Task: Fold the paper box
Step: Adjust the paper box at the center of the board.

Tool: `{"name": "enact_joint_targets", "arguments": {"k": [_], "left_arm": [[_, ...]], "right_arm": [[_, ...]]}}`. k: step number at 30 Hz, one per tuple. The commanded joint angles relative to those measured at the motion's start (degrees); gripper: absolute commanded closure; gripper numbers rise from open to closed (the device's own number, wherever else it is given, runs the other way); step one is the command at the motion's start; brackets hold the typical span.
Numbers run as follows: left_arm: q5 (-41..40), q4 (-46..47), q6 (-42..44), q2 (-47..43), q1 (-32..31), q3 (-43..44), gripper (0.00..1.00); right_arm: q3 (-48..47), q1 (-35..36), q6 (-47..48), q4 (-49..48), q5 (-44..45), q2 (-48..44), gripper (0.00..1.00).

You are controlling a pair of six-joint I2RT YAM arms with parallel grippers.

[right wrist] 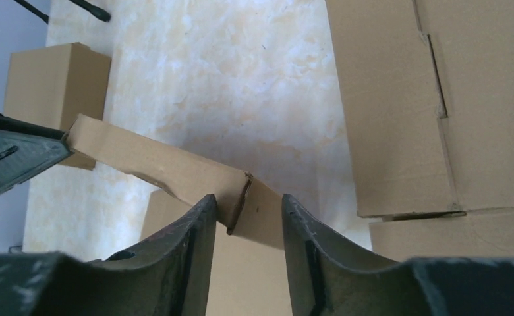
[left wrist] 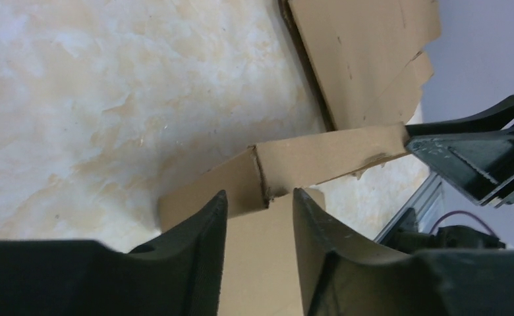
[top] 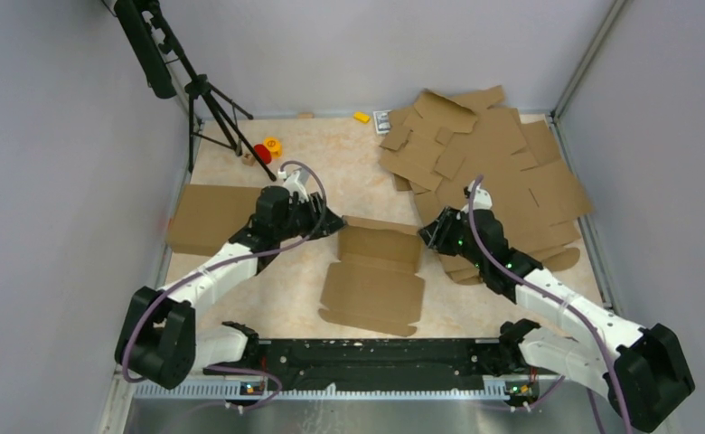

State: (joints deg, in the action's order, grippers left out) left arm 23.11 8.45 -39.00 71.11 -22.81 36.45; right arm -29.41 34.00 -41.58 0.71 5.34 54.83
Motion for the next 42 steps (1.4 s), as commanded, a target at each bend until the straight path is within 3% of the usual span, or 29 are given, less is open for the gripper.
{"name": "enact_joint_targets", "arguments": {"k": [1, 4, 6, 9, 11, 15, 21, 24, 29, 32, 37, 42], "left_arm": [[-1.2, -7.72, 4.3, -5.47, 0.63, 4.21, 0.52], [-3.83, -15.79, 6.8, -9.82, 1.62, 5.23, 0.41], [-5.02, -20.22, 7.81, -12.69, 1.82, 5.06, 0.38], [-5.62, -27.62, 7.82, -16.79, 1.85, 3.56, 0.36], [-4.3, -31.93, 6.76, -18.36, 1.88, 1.94, 0.36], [0.05, -37.65, 3.65, -20.11, 1.8, -2.84, 0.4], [7.04, -33.03, -7.73, -25.0, 0.66, -10.74, 0.53], [6.93, -32.84, -9.25, -27.23, -1.38, -12.85, 0.53], [5.27, -34.38, -11.4, -26.77, -5.03, -12.69, 0.54], [4.72, -34.2, -12.51, -25.42, -6.76, -11.52, 0.54], [4.3, -34.31, -13.03, -23.83, -7.55, -9.45, 0.53], [4.57, -35.04, -13.19, -22.79, -7.52, -7.65, 0.52]], "right_arm": [[-3.95, 0.06, 4.19, 6.84, 1.23, -3.59, 0.56], [-5.33, 0.02, 7.4, 10.2, 2.94, -6.08, 0.38], [-5.61, 0.02, 11.46, 10.56, 1.94, -7.64, 0.26], [-7.43, 0.02, 20.8, 10.05, -3.61, -8.32, 0.16], [-9.33, 0.02, 28.5, 8.84, -11.67, -7.23, 0.16], [-15.74, 0.09, 33.98, 7.47, -24.79, 2.14, 0.15], [-28.84, 2.31, 40.79, 13.64, -26.39, 16.99, 0.14], [-33.51, 6.88, 46.42, 17.81, -23.81, 22.26, 0.14], [-36.81, 15.74, 50.86, 21.96, -4.11, 29.64, 0.24], [-36.36, 17.87, 50.93, 20.71, 4.46, 31.8, 0.37], [-33.75, 19.63, 51.42, 16.7, 12.52, 31.42, 0.58], [-33.32, 19.69, 51.04, 15.93, 14.9, 32.35, 0.72]]}}
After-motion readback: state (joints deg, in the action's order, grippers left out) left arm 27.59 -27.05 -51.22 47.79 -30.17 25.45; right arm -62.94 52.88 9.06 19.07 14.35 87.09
